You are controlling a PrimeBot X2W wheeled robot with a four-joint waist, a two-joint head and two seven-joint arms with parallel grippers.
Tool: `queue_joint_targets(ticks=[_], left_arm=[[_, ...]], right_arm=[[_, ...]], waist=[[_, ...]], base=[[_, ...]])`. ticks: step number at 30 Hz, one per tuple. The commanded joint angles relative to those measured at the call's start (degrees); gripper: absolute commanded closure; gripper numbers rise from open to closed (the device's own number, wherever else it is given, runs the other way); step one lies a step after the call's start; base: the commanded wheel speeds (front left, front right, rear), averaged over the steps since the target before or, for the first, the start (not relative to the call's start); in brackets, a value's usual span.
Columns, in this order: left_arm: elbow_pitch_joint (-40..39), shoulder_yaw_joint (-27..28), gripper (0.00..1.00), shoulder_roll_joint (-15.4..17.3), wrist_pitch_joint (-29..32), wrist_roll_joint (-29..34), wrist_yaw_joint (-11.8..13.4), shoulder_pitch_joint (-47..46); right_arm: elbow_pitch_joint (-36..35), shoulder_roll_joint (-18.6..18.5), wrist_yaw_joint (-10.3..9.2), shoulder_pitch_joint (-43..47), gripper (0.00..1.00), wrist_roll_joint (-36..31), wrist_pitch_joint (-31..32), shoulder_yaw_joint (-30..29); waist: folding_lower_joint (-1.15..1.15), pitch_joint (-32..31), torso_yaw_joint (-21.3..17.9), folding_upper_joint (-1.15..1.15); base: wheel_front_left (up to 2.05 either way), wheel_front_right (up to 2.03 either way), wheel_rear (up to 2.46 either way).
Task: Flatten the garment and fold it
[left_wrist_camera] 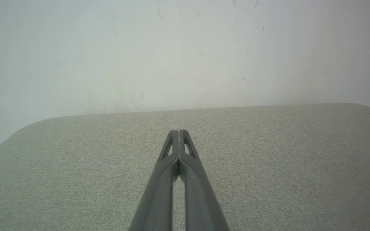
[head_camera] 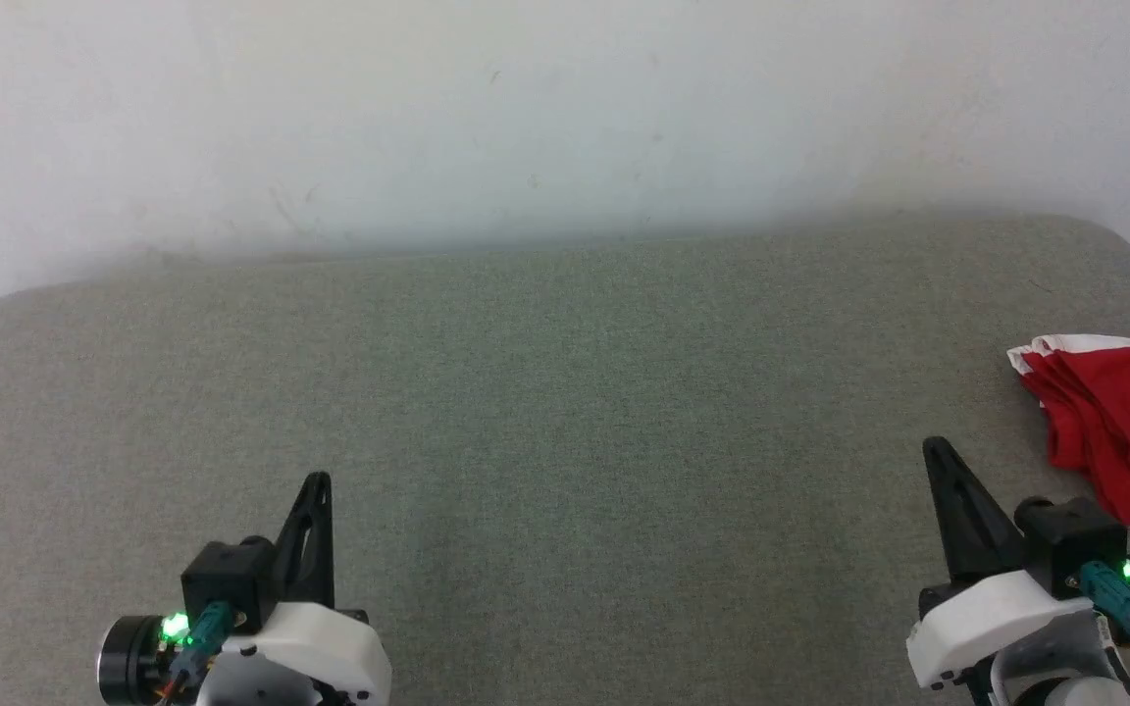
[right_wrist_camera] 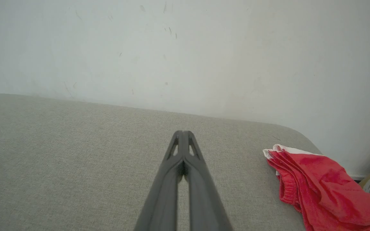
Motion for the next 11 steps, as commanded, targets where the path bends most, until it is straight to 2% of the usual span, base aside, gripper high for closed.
queue_joint_targets(ticks=[1,11], left_arm=[[0.2,0.3,1.0,-0.2,0.3,0.7,-0.2,-1.2],[0.3,0.5,1.0,-0.3,1.5,1.7,-0.4,-2.0]], right_arm=[[0.1,0.1,-0.09,-1.1,1.0,0.3,0.2,0.2],[0.3,0.2,-0.1,-1.6,1.0,0.4,1.4,0.8]], waist=[[0.0,0.0,0.0,-0.01],[0.0,0.1,0.0,-0.01]], base=[[0.0,0.0,0.0],[0.0,0.0,0.0]])
